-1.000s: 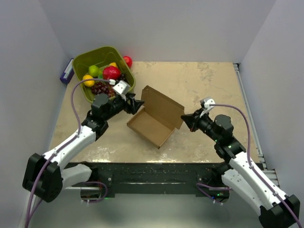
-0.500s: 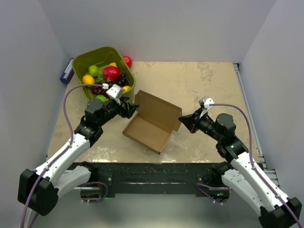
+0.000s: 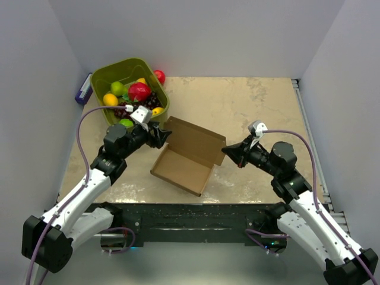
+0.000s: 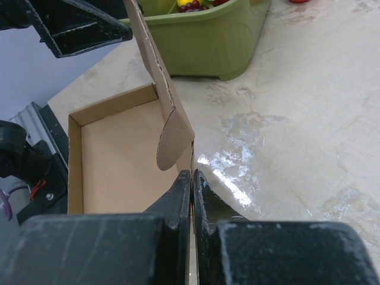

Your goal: Fold the paper box

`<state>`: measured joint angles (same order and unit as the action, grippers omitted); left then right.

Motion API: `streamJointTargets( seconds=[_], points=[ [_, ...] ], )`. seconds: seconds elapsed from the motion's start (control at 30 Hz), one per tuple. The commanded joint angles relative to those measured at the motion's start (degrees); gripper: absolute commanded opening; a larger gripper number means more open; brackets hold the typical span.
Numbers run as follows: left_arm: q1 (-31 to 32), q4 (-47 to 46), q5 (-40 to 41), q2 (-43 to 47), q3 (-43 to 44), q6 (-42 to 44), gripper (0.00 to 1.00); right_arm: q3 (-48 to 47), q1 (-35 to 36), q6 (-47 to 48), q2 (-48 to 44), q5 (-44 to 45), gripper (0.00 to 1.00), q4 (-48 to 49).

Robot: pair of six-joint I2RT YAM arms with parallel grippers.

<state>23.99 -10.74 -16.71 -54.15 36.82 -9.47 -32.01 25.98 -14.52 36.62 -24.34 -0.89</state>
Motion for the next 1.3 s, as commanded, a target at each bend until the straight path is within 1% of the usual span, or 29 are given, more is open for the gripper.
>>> streamJointTargets(
  seconds=[0.0,0.03,0.07,0.17,0.43,0.53,0.57,0.63,0.67,0.73,0.77,0.93,0.97,1.1,1.23,1.27],
  points=[
    [-1.0,-0.8,-0.9,1.5,1.5,-0.5,0.67,-2.9,0.0,-0.2,-0.4,-2.4,0.00,1.1],
    [-1.0,-1.0,-1.5,1.4,1.4,-0.5,0.65,-2.9,-0.1,-0.2,-0.3,-2.5,0.00,1.1],
    [-1.0,-1.2,-2.1,1.3,1.4,-0.5,0.60,-3.0,-0.1,-0.2,-0.3,-2.4,0.00,1.1],
    [-1.0,-2.6,-4.1,1.5,0.7,-0.6,0.53,-2.9,-0.1,-0.2,-0.3,-2.7,0.00,1.1],
    [-1.0,-5.1,-7.6,-0.3,0.3,-0.9,0.47,-2.9,-0.1,-0.2,0.0,-3.3,0.00,1.1],
    [-1.0,-5.3,-7.7,-0.3,0.1,-0.9,0.40,-2.9,-0.1,-0.2,0.1,-3.3,0.00,1.1],
    [-1.0,-5.5,-7.7,-0.2,0.0,-0.9,0.35,-2.9,-0.1,-0.1,0.1,-3.2,0.00,1.1],
    [-1.0,-6.0,-8.1,-0.1,-0.3,-1.2,0.29,-2.9,-0.1,-0.1,0.2,-3.1,0.00,1.1],
    [-1.0,-6.1,-8.2,-0.1,-0.4,-1.2,0.23,-2.9,0.0,-0.1,0.2,-2.9,0.00,1.1],
    [-1.0,-6.7,-8.6,-0.2,-0.8,-1.4,0.17,-2.8,-0.1,-0.1,0.4,-2.5,0.00,1.1],
    [-1.0,-6.8,-8.8,-0.2,-0.8,-1.5,0.12,-2.8,-0.1,-0.1,0.5,-2.1,0.00,1.1],
    [-1.0,-9.6,-11.7,-1.7,-1.6,-3.0,0.02,-3.2,-0.1,0.4,1.4,2.2,0.00,-0.3],
    [-1.0,-10.0,-12.3,-2.1,-1.7,-3.2,0.00,-3.2,-0.1,0.5,1.7,3.3,0.00,-0.6],
    [-1.0,-14.4,-13.3,-5.0,-2.9,-5.0,0.00,-2.9,0.0,0.8,2.7,9.0,0.00,0.5],
    [0.4,-19.3,-10.8,-7.2,-5.1,-5.8,0.00,-2.4,0.4,0.7,4.7,17.1,0.00,3.8],
    [1.0,-19.9,-8.8,-7.6,-5.2,-5.4,0.00,-2.2,0.6,0.7,5.1,20.0,0.00,5.6]
  ],
)
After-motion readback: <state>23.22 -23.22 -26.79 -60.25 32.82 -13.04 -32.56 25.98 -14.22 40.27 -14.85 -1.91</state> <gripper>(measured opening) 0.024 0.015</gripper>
